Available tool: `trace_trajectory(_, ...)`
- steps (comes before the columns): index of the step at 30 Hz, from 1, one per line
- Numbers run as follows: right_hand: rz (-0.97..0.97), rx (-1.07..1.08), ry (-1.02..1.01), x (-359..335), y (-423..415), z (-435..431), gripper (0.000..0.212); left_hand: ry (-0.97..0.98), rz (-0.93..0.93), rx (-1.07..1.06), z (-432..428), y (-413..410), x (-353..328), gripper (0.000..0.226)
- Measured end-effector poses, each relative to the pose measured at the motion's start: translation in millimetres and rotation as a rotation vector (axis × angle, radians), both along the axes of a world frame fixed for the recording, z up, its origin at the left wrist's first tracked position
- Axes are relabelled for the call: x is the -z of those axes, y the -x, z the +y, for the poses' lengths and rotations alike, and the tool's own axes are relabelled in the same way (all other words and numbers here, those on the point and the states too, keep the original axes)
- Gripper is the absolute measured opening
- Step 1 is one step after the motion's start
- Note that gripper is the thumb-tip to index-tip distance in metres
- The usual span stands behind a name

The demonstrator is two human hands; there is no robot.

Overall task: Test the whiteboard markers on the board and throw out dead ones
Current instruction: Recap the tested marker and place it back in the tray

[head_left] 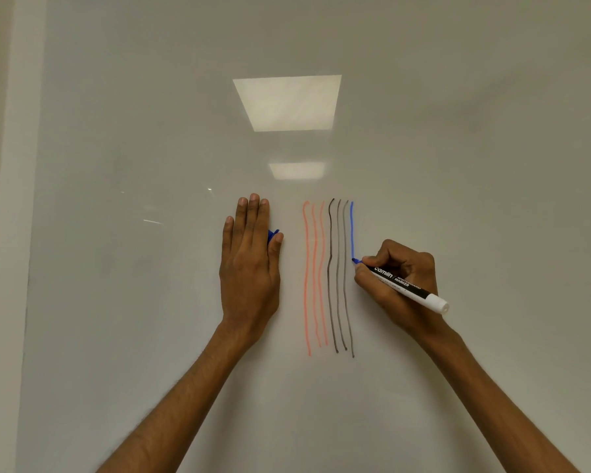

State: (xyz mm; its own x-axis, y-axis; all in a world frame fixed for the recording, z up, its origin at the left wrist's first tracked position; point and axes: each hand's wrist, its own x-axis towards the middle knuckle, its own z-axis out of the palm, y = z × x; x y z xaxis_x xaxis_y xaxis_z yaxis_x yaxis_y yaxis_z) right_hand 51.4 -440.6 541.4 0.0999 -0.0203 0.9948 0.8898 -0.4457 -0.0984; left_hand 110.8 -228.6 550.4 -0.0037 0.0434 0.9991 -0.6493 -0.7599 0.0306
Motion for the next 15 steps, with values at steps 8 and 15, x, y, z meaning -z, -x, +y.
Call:
trace_trajectory(8,0.010,-0.020,0.058,14,2,-3,0.026,-0.002,0.003,0.000,0,0,1,0.053)
trace_trajectory(15,0.008,-0.016,0.128,32,-3,-9,0.028,0.000,0.000,-0.003,0,1,2,0.053)
